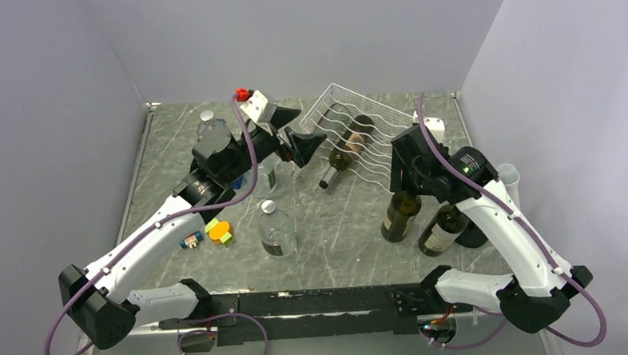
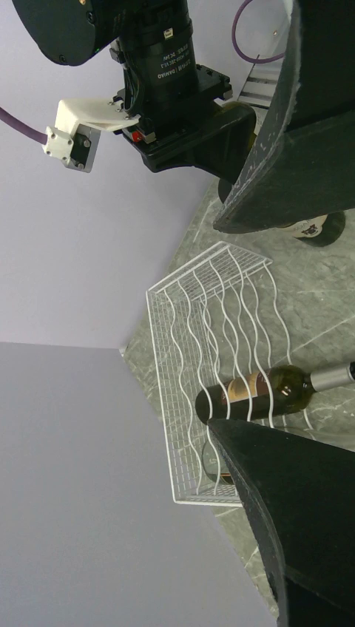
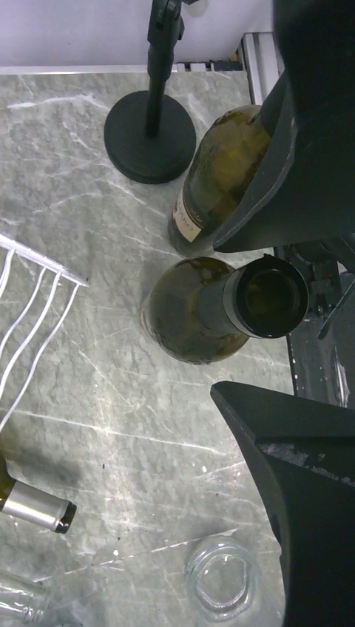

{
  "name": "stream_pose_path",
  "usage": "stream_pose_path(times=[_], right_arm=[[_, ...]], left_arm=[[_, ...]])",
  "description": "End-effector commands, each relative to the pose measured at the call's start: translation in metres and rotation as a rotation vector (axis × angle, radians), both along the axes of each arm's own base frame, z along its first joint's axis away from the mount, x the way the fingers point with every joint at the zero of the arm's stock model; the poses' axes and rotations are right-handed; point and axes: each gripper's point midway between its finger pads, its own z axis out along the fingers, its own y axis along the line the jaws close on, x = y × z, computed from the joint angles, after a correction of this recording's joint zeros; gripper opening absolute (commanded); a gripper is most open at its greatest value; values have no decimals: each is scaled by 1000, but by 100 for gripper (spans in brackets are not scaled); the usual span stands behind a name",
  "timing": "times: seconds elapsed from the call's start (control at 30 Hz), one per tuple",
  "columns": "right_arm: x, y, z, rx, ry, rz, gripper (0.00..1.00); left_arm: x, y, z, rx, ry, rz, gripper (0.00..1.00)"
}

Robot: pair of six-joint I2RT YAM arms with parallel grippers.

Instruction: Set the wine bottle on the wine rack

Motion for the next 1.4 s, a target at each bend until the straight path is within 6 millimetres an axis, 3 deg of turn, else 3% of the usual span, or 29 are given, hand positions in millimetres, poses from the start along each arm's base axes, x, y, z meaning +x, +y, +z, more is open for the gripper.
stream_pose_path(times=[0.0, 0.1, 0.17, 0.33, 0.4, 0.43, 0.6, 0.8, 1.2, 1.37], right_arm=[[-5, 2, -4, 30, 18, -15, 68], [-4, 4, -7, 33, 27, -13, 65], [-3, 3, -7, 29, 26, -18, 56], [1, 2, 1, 27, 7, -30, 20], [3, 2, 10, 39, -28, -25, 4], [7, 6, 17, 58, -60, -6, 0], [19, 32, 56, 187, -185, 118, 0], [25, 58, 112, 308, -291, 231, 0], [23, 130, 193, 663, -369, 450, 0], [24, 144, 219, 751, -423, 495, 0]], left_arm=[[-8, 2, 31, -58, -68, -15, 99], [-8, 2, 29, -45, -74, -17, 99], [-8, 1, 28, -36, -81, -23, 99], [-11, -3, 23, -16, -94, -49, 99], [-20, -9, 19, 8, -109, -114, 99], [-26, -13, 16, 34, -129, -155, 99], [-52, -30, -5, 88, -135, -355, 99], [-76, -30, -2, 138, -112, -469, 99], [-75, -43, -36, 197, 48, -546, 99], [-86, -42, -56, 224, 99, -593, 99]])
